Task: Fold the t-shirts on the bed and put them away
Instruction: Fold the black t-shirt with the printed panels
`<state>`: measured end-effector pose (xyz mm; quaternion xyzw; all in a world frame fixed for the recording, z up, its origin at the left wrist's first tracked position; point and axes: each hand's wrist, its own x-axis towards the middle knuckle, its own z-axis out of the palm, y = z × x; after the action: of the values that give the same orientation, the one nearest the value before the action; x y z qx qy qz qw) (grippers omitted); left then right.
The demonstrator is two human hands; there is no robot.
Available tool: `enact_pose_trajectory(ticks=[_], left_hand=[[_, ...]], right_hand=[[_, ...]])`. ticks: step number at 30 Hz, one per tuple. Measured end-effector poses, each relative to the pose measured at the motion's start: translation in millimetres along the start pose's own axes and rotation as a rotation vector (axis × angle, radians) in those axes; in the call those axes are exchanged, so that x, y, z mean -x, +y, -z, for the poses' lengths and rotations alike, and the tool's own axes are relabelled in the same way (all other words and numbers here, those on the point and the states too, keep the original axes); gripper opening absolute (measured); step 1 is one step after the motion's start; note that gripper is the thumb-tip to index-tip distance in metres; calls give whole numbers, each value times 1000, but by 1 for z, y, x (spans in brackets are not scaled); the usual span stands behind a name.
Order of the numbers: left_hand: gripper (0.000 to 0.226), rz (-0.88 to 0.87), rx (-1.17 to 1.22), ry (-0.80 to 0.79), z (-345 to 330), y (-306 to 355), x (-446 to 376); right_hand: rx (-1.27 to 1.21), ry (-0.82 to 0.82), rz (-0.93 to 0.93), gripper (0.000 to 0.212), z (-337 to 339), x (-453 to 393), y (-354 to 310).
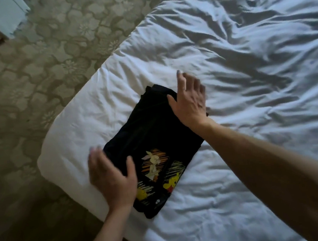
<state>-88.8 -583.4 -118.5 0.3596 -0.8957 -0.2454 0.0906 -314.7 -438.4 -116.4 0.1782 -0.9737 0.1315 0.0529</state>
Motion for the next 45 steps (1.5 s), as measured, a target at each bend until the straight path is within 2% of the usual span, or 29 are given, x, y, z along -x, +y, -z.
enact_pose_trajectory(ticks=[1, 2, 3, 4, 5, 7, 9, 13, 17, 19, 21, 24, 27, 31, 33, 36, 38, 39, 42, 45], left_hand=[[73, -171, -53, -62, -8, 4, -4], [68, -307, -121, -134, -18, 6, -7], [65, -378, -197, -194, -28, 5, -9], [63, -377, -265, -233, -37, 1, -12], [63, -323, -310, -250, -42, -5, -16], [63, -193, -337, -225, -47, -17, -27], [65, -127, -339, -204, -48, -29, -34], [67, -124, -288, -230, -47, -41, -33], [60, -71, -201, -229, -43, -37, -38], [58, -82, -186, -186, -37, -28, -45], [58, -171, -125, -170, -35, -15, -58], [60, -277, -41, -261, -51, 15, -90], [58, -300, -90, -378, -77, 37, -115], [35, -99, 67, -370, -84, 31, -133], [36, -210, 23, -343, -83, 30, -138], [62, -454, 11, -393, -84, 53, -141], [72, -489, -38, -456, -99, 76, -149], [70, -473, -67, -468, -108, 87, -155], [46, -402, -72, -478, -126, 101, -175], [37, -485, -89, -480, -136, 94, -185]], right_hand=[[-56, 134, 121, 61, -2, 10, -4], [-81, 169, 281, 53, -7, 21, -6], [-61, 126, 437, 48, -16, 32, -6], [-5, 38, 543, 47, -27, 41, -4], [52, -49, 562, 48, -38, 48, -1], [101, -147, 426, 53, -54, 47, 4], [101, -172, 306, 55, -63, 38, 5], [87, -238, 182, 59, -70, 32, 10], [82, -315, 170, 63, -69, 28, 13], [62, -263, 139, 62, -63, 25, 7], [42, -137, 76, 59, -57, 26, 0], [26, 19, -17, 55, -49, 49, -7], [36, -2, -62, 56, -53, 93, -10], [56, -63, -172, 60, -62, 121, -12], [16, -4, -275, 60, -59, 118, -18], [-49, 117, -432, 58, -53, 117, -26], [-129, 129, -564, 62, -53, 115, -24], [-178, 122, -631, 65, -55, 113, -21], [-292, 88, -749, 68, -59, 106, -3], [-436, -51, -795, 68, -60, 96, 14]])
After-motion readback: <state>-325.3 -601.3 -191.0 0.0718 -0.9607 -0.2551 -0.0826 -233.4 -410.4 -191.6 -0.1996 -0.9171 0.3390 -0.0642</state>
